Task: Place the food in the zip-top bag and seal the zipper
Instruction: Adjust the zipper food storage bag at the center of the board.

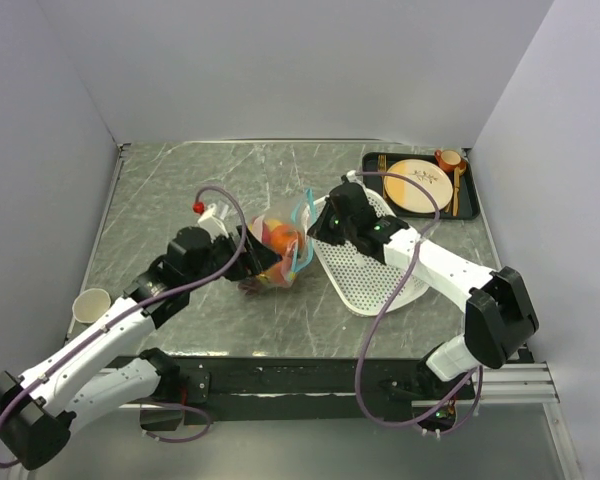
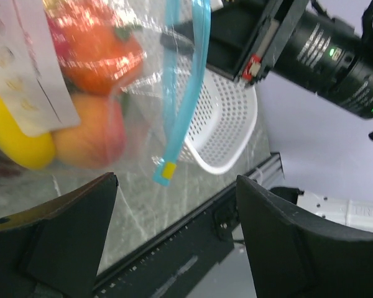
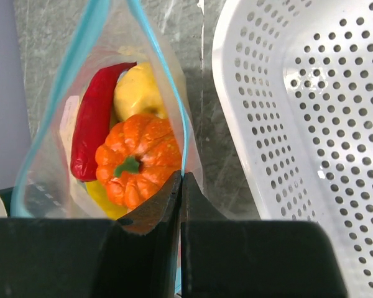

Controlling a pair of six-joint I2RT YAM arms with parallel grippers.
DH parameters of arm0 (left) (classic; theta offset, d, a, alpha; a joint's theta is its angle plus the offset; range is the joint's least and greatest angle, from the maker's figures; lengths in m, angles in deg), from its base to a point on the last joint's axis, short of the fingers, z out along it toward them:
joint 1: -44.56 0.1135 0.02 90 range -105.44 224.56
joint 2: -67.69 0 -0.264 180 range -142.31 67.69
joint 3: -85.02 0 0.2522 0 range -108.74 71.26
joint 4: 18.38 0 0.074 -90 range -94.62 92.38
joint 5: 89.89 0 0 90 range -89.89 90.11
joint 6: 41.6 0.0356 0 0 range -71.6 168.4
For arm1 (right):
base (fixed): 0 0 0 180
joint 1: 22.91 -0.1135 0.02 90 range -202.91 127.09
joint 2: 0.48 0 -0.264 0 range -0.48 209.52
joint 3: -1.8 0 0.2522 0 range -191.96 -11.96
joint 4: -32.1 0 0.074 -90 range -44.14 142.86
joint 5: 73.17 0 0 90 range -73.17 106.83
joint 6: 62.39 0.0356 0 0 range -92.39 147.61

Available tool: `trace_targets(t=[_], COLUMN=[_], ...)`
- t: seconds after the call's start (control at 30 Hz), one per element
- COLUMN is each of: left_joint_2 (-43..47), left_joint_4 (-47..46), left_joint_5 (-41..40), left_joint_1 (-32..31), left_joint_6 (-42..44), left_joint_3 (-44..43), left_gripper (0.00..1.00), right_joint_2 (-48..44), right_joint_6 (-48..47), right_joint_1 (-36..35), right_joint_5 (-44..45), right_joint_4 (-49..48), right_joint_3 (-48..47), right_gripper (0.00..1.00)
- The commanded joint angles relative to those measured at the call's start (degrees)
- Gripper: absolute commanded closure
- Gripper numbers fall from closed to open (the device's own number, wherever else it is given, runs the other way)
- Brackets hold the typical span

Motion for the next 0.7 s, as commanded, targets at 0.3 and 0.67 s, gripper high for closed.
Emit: trace_targets(t=[0.3, 0.67], left_joint_2=[2.0, 6.4], left_joint_4=[-8.1, -20.2], left_joint_5=[-8.1, -12.5], left_joint_1=[-9.6, -9.8], left_joint_6=[-16.1, -26.4], left_joint_3=[8.6, 20.4], left_gripper=[0.20, 0.19], right_joint_2=[-7.9, -10.3], right_joint_6=[2.4, 3.0], right_joint_1=[0.4, 0.1], right_joint_5=[0.9, 0.5], right_joint_4=[-3.0, -5.0], right_joint_3=[4.3, 8.2], right_gripper=[0.94, 0.95])
